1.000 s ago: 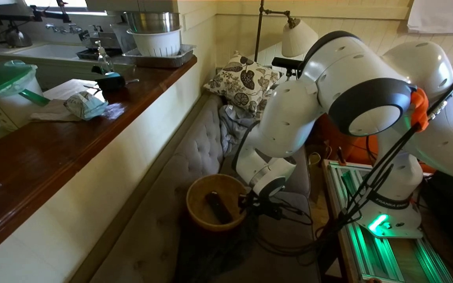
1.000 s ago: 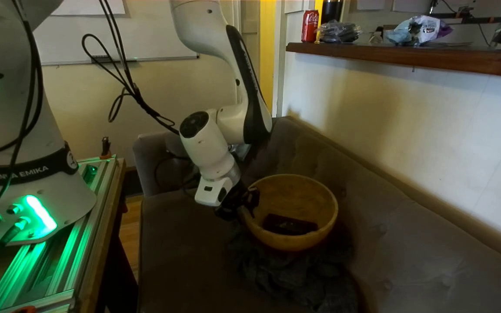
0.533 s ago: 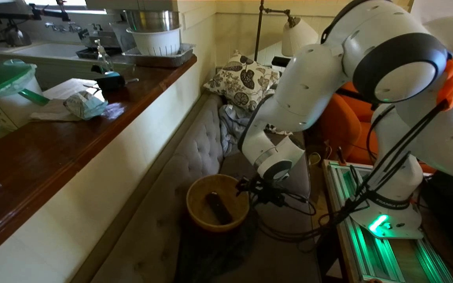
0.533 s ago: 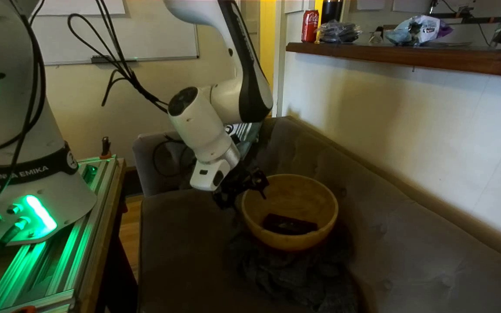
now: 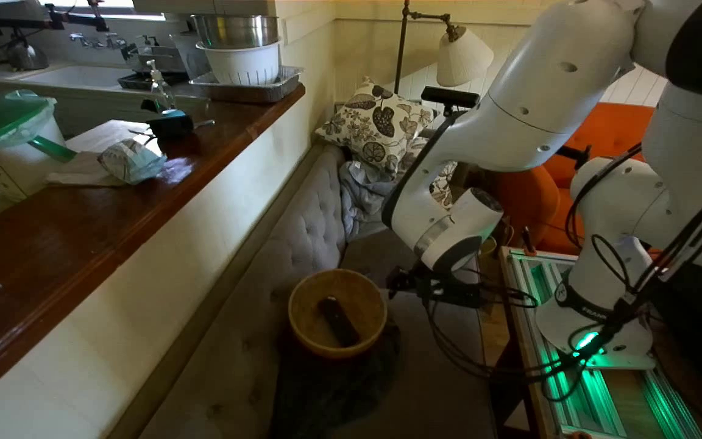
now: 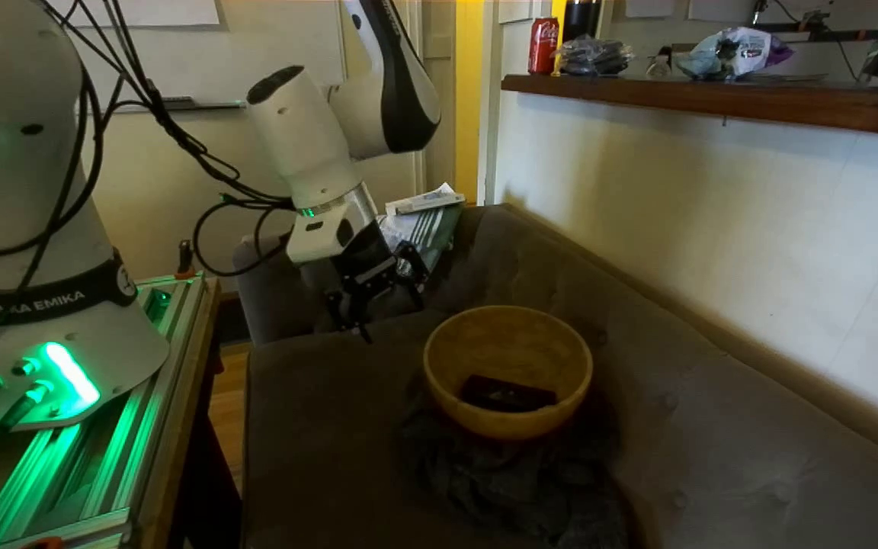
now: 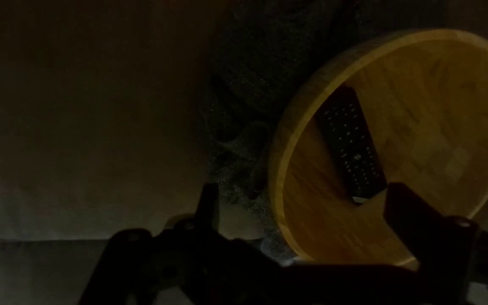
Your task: Put the wooden bowl on top of the brown cloth on the sofa.
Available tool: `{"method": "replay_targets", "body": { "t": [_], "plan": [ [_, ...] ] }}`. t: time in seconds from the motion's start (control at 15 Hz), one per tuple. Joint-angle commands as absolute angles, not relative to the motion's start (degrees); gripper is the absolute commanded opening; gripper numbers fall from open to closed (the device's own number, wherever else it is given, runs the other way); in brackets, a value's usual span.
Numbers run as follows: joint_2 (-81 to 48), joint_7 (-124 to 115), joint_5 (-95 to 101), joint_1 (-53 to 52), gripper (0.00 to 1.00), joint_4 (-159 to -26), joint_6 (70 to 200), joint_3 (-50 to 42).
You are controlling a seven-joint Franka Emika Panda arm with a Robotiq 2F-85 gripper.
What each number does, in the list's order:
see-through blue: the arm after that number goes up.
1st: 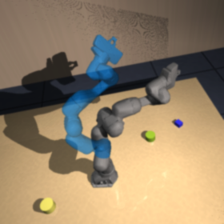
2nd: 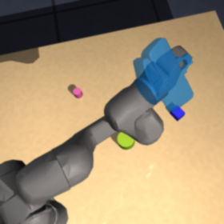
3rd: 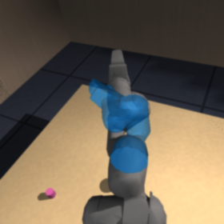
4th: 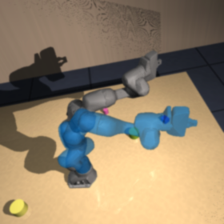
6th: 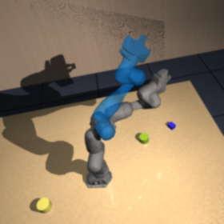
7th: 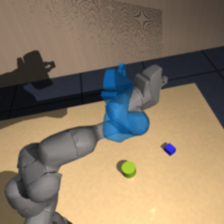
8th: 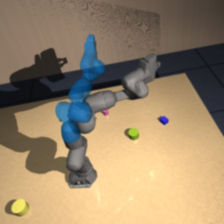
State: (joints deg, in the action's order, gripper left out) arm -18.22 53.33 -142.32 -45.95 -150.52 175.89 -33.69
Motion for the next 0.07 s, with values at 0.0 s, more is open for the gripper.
{"method": "replay_targets", "body": {
  "t": [0.0],
  "plan": [
    [-17.4,55.0,-142.6,-48.1,1.0,-150.6,176.7,-35.1]
  ]
}}
